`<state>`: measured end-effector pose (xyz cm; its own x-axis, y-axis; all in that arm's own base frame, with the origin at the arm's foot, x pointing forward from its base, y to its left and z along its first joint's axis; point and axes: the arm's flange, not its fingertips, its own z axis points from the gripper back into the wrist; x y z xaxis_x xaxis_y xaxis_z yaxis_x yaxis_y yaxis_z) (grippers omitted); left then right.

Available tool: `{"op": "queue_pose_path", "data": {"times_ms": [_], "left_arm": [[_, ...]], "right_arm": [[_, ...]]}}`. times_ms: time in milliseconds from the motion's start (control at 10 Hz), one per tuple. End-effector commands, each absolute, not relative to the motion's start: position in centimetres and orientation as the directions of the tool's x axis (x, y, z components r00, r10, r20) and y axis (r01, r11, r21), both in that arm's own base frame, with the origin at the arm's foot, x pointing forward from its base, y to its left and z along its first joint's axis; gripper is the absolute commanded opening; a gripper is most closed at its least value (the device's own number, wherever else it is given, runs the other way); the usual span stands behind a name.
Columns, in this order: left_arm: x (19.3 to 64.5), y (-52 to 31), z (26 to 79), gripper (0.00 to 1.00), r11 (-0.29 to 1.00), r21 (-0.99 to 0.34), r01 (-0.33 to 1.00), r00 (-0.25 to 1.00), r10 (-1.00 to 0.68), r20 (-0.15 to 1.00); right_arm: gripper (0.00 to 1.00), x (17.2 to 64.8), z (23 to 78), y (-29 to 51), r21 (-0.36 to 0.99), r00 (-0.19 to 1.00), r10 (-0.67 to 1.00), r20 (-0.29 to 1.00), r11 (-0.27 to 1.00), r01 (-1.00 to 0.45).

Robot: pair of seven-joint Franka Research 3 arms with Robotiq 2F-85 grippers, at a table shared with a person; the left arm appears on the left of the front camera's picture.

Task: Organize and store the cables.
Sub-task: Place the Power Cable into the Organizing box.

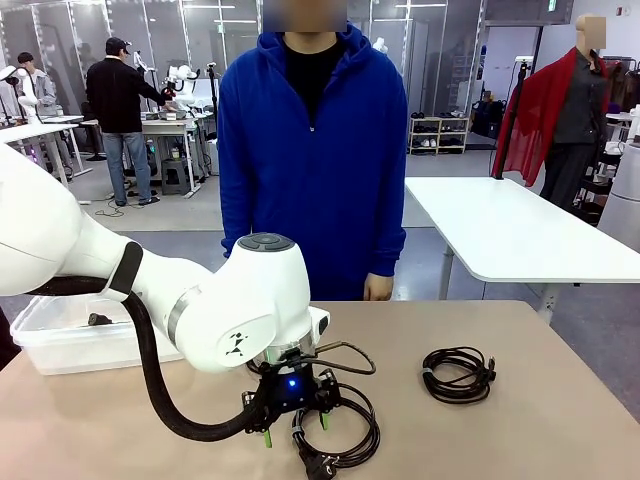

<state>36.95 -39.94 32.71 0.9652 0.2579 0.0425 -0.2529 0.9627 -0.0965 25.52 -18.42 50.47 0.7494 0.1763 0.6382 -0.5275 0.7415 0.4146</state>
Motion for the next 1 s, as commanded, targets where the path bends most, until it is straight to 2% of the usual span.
{"op": "queue_pose_path", "data": {"times_ms": [0,200,900], "left_arm": [[36.5,-40.5,32.6,1.00,0.940,-0.032,-0.340,0.935,0.342,0.093],[36.7,-40.4,32.3,1.00,0.929,-0.016,-0.370,0.923,0.370,0.104],[38.6,-40.6,31.9,1.00,0.938,0.008,-0.346,0.935,0.344,0.091]], "right_arm": [[1.00,25.4,50.6,-18.6,0.409,0.737,0.186,0.650,0.732,-0.545],[1.00,25.4,50.6,-18.6,0.409,0.737,0.186,0.650,0.732,-0.545],[1.00,25.4,50.6,-18.6,0.409,0.737,0.186,0.650,0.732,-0.545]]}}
